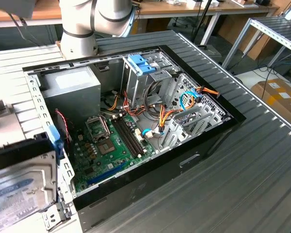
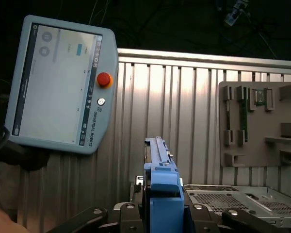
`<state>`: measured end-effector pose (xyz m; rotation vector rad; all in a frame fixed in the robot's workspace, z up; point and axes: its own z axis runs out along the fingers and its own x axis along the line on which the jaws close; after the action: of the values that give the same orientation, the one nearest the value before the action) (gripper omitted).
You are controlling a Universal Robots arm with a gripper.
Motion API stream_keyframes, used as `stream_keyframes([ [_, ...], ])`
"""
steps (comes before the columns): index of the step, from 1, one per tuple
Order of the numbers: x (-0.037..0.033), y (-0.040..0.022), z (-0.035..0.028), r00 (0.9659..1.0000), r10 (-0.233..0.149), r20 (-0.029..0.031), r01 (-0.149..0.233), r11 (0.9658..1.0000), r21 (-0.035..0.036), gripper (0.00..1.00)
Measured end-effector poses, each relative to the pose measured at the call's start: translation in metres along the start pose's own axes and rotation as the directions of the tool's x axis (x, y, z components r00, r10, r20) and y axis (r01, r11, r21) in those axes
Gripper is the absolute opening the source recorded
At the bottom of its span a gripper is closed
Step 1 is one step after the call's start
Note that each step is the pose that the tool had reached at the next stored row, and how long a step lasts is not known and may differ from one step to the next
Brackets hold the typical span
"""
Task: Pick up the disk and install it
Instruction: 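Pick up the disk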
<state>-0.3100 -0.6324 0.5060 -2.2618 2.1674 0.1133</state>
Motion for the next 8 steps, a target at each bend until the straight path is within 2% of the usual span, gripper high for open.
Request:
stream_keyframes([
  [2,0.0004,-0.0125,-0.0008,1.0,0.0,0.0,0.0,1.0,0.0,0.37],
  [3,0.0005,-0.0162,-0.0008,1.0,0.0,0.0,0.0,1.0,0.0,0.37],
  [8,0.0007,-0.019,-0.0008,1.0,0.0,0.0,0.0,1.0,0.0,0.37],
])
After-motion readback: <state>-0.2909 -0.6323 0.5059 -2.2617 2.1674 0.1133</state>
